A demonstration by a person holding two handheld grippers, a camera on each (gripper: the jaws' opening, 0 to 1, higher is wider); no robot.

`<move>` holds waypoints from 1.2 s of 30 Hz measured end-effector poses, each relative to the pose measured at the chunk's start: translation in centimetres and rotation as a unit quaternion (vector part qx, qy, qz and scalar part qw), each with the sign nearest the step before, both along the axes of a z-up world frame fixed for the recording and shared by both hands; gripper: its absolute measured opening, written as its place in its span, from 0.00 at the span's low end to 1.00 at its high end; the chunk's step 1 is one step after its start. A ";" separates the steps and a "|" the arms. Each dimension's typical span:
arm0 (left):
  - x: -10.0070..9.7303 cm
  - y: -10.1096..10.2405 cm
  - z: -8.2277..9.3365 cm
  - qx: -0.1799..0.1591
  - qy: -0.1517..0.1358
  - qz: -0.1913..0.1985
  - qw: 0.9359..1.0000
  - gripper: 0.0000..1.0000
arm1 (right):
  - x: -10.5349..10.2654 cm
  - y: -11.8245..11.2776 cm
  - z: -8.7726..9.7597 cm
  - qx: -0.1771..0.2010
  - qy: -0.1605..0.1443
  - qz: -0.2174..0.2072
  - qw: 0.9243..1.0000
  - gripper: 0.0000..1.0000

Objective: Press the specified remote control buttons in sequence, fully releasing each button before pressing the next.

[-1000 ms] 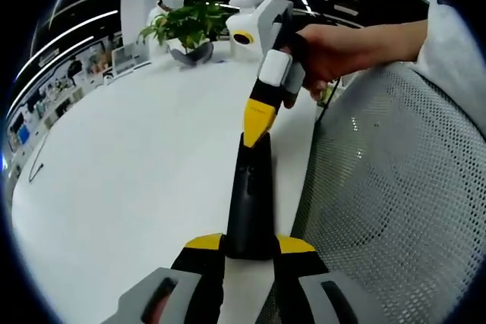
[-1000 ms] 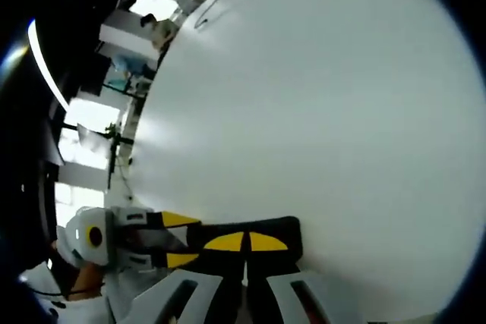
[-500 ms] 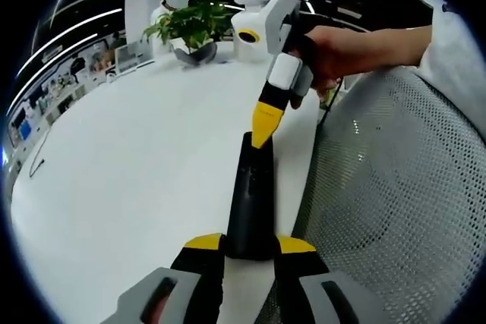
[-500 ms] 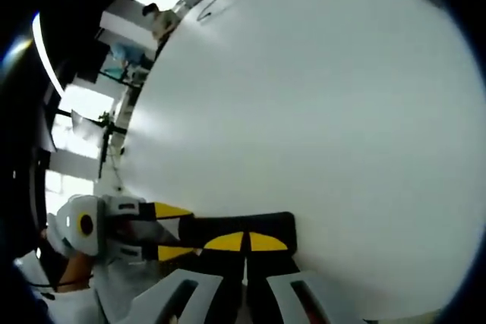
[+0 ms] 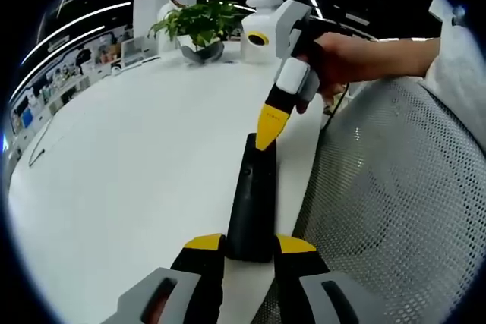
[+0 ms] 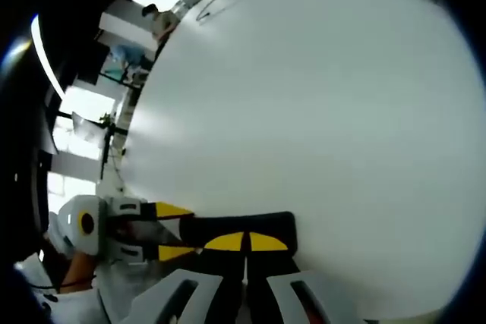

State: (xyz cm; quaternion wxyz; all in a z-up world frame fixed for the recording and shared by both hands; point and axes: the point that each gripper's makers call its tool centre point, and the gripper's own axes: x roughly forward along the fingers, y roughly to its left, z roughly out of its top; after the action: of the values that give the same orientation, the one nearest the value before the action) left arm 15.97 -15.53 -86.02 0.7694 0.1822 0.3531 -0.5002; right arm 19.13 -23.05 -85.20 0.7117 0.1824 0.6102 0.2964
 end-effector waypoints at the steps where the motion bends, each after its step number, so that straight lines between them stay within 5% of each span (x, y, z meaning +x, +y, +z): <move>1: 0.0 0.0 0.0 0.004 -0.004 -0.005 1.000 0.24 | 0.0 0.0 0.0 0.001 0.002 0.001 1.000 0.00; 7: -0.1 0.0 0.0 0.006 -0.008 -0.011 1.000 0.24 | 0.7 1.1 0.8 0.037 -0.014 -0.008 0.999 0.00; 12: -0.1 -0.1 0.0 0.008 -0.014 -0.017 1.000 0.23 | 1.2 1.5 0.7 0.031 -0.036 0.007 0.999 0.00; 31: -0.1 -0.1 -0.1 0.007 -0.016 -0.016 1.000 0.24 | 0.9 1.4 0.0 0.028 -0.021 0.001 0.999 0.00; 36: 0.0 -0.1 0.0 0.005 -0.016 -0.015 1.000 0.24 | 0.8 1.6 -0.1 0.013 -0.043 0.018 0.999 0.00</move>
State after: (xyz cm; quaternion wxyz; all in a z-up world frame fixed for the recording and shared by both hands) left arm 15.93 -15.63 -86.03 0.7665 0.1995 0.3403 -0.5068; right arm 19.97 -21.44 -85.29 0.7298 0.1675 0.5781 0.3242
